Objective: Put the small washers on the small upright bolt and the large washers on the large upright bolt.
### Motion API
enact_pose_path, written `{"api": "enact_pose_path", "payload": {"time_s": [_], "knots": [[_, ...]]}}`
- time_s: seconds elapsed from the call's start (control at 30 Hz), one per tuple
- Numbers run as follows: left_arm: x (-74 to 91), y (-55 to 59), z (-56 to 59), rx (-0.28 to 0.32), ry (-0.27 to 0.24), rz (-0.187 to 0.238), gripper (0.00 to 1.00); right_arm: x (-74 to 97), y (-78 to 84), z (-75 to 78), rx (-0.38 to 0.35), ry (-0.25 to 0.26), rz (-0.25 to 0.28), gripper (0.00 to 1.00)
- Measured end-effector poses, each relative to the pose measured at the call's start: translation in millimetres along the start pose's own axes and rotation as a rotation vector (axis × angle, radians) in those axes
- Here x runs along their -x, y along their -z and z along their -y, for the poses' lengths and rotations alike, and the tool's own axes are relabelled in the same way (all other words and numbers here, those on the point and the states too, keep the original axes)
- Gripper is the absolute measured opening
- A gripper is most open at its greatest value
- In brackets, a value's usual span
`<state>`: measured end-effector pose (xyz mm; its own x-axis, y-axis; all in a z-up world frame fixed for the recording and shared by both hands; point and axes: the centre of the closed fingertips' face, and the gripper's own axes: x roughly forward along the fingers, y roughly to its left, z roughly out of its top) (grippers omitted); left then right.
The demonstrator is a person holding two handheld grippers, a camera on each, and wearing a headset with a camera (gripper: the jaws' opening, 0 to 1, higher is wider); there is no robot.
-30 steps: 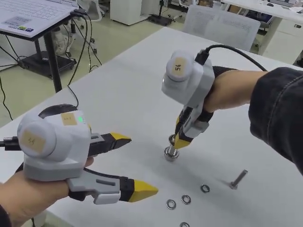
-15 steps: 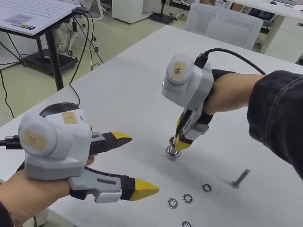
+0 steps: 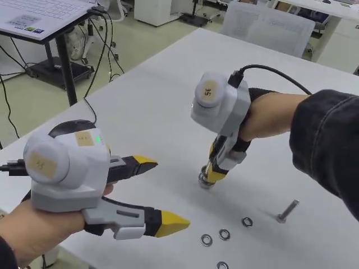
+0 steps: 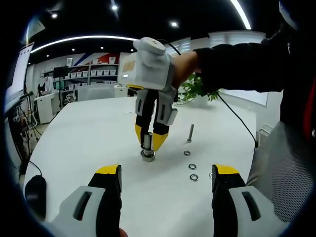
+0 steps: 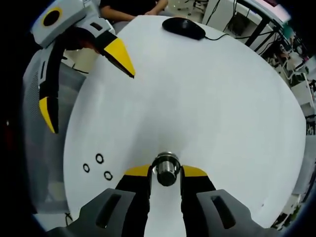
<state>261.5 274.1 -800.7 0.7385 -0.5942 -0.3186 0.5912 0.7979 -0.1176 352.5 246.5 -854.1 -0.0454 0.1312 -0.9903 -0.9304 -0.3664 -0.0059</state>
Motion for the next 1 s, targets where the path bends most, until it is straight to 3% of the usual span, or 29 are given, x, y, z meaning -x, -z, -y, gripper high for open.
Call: {"api": "enact_pose_path", "payload": {"time_s": [1.0], "knots": [[-0.5, 3.2, -0.1, 0.006, 0.003, -0.005, 0.74, -9.3, 1.2, 1.5, 0.0, 0.007, -0.008, 0.23]]}}
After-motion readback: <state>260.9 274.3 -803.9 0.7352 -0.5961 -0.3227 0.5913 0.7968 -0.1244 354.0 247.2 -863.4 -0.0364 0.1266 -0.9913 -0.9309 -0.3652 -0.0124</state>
